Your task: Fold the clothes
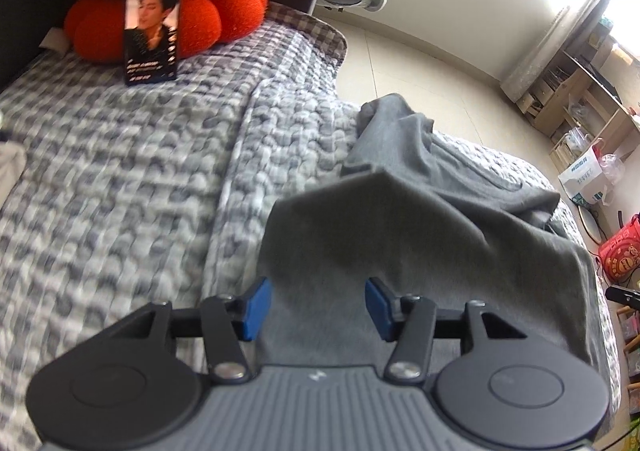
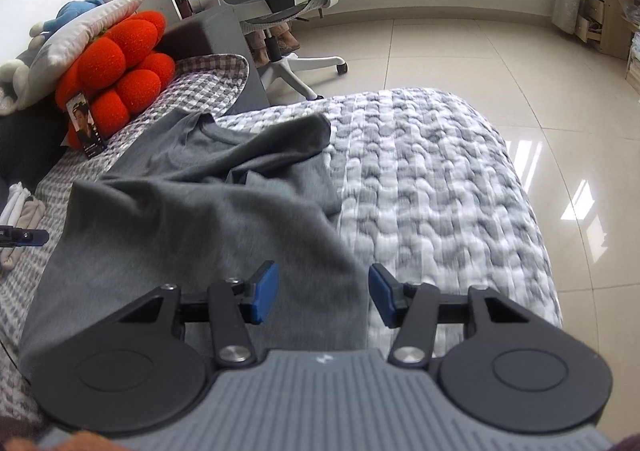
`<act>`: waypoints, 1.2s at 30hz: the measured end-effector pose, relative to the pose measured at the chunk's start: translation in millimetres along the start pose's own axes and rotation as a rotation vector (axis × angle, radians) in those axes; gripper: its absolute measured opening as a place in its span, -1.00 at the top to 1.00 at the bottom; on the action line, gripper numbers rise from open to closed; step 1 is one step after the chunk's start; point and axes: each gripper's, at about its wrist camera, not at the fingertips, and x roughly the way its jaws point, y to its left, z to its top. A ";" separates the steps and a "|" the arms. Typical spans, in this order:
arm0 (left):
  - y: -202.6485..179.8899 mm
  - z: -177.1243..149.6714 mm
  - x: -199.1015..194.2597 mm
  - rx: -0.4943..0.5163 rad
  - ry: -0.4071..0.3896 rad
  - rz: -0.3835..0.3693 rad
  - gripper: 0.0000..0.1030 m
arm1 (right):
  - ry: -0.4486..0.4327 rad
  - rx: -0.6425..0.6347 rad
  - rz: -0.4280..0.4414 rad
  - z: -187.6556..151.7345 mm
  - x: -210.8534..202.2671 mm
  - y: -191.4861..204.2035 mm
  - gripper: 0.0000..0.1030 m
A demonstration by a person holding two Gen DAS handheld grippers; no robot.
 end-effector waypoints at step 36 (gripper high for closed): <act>-217.7 105.1 177.9 0.155 0.168 -0.321 -0.06 | -0.206 0.214 0.244 12.6 65.1 -77.3 0.05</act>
